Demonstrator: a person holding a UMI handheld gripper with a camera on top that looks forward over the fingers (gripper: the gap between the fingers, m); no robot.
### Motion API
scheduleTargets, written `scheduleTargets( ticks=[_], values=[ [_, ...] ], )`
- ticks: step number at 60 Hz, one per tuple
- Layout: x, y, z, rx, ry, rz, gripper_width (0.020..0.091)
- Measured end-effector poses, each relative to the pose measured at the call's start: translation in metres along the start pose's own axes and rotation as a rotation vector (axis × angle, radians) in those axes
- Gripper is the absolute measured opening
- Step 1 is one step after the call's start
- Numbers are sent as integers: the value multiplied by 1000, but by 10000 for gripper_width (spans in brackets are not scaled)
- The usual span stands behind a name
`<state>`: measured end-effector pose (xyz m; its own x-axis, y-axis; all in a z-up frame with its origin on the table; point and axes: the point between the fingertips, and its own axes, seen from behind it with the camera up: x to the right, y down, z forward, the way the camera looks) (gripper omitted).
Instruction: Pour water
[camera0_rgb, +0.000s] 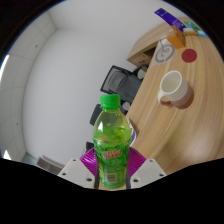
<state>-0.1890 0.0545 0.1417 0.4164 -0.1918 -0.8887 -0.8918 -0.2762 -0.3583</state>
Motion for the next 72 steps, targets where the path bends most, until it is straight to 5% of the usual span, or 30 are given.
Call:
scheduleTargets(
  ticks=[15, 44, 58, 72],
  values=[
    [22, -80, 18, 34, -23, 510, 349],
    [39, -81, 30, -66, -22, 854, 352],
    [7, -115, 0, -86, 8, 90, 350],
    [-18, -226, -42, 108, 106, -786, 363]
  ],
)
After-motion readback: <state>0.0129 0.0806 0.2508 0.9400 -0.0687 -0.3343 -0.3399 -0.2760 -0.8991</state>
